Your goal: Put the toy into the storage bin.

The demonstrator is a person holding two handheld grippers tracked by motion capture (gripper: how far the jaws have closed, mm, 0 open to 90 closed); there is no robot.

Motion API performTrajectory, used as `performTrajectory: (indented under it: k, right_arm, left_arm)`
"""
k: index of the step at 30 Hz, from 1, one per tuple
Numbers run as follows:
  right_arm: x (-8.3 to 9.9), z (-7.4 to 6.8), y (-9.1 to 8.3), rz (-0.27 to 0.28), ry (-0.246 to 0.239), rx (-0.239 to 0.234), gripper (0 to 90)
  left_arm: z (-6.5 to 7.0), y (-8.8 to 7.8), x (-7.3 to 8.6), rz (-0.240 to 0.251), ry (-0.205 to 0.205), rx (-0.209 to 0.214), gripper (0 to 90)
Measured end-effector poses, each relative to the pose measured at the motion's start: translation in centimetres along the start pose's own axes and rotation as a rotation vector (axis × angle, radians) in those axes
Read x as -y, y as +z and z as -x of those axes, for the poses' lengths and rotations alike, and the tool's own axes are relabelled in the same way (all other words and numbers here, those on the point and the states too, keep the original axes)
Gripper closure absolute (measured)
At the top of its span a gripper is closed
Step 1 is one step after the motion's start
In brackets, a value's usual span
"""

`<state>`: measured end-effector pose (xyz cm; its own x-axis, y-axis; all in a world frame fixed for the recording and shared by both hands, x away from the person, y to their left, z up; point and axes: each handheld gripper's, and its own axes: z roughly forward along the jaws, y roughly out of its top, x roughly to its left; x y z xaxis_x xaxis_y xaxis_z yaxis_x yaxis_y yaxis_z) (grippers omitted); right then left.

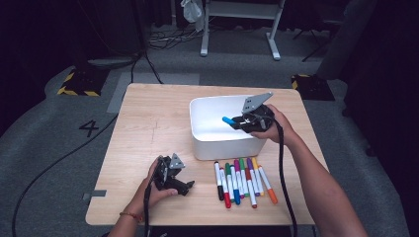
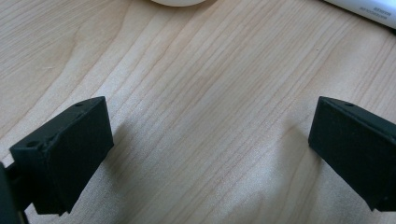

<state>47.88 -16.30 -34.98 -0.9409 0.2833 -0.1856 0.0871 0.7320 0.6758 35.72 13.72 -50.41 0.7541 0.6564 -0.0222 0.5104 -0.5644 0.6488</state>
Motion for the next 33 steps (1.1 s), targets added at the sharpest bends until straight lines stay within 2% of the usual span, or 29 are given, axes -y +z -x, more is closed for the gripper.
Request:
performTrajectory:
  k: [1, 5, 6, 8, 11, 14, 15, 23, 24, 25, 28, 33]
  right_arm:
    - [0.1, 0.0, 0.4, -0.029, -0.014, -0.019, 74.9]
    - [0.0, -0.1, 0.9, -0.096, -0.037, -0.045, 74.9]
    - [0.0, -0.1, 0.9, -0.096, -0.037, -0.045, 74.9]
    - [-0.1, -0.4, 1.3, -0.139, -0.048, -0.068, 74.8]
    - [-0.2, -0.6, 1.7, -0.164, -0.061, -0.090, 74.8]
    - [-0.3, -0.7, 1.9, -0.173, -0.064, -0.100, 74.8]
    - [-0.3, -0.8, 2.0, -0.179, -0.072, -0.118, 74.7]
    - [-0.4, -0.8, 2.2, -0.191, -0.064, -0.127, 74.4]
    - [-0.4, -0.8, 2.3, -0.194, -0.063, -0.124, 73.9]
    - [-0.4, -0.7, 2.4, -0.195, -0.056, -0.108, 69.3]
    - [-0.3, -0.6, 2.3, -0.185, -0.040, -0.089, 66.9]
    - [-0.1, -0.5, 1.9, -0.140, -0.016, -0.076, 62.1]
  left_arm:
    - [0.0, 0.0, 0.0, 0.000, 0.000, 0.000, 0.0]
    - [0.0, 0.0, 0.0, 0.000, 0.000, 0.000, 0.0]
    - [0.0, 0.0, 0.0, 0.000, 0.000, 0.000, 0.0]
    - [0.0, 0.0, 0.0, 0.000, 0.000, -0.001, 0.0]
    - [0.0, 0.0, 0.0, 0.000, 0.000, -0.001, 0.0]
    - [0.0, 0.0, 0.0, 0.000, 0.000, -0.001, 0.0]
    - [0.0, 0.0, 0.0, 0.000, 0.000, -0.001, 0.0]
    - [0.0, 0.0, 0.0, -0.001, 0.000, -0.001, 0.0]
    - [0.0, 0.0, 0.0, 0.000, 0.000, -0.001, 0.0]
    - [0.0, 0.0, 0.0, 0.000, 0.000, 0.000, 0.0]
    - [0.0, 0.0, 0.0, 0.000, 0.000, 0.000, 0.0]
    - [0.0, 0.0, 0.0, 0.000, 0.000, 0.000, 0.0]
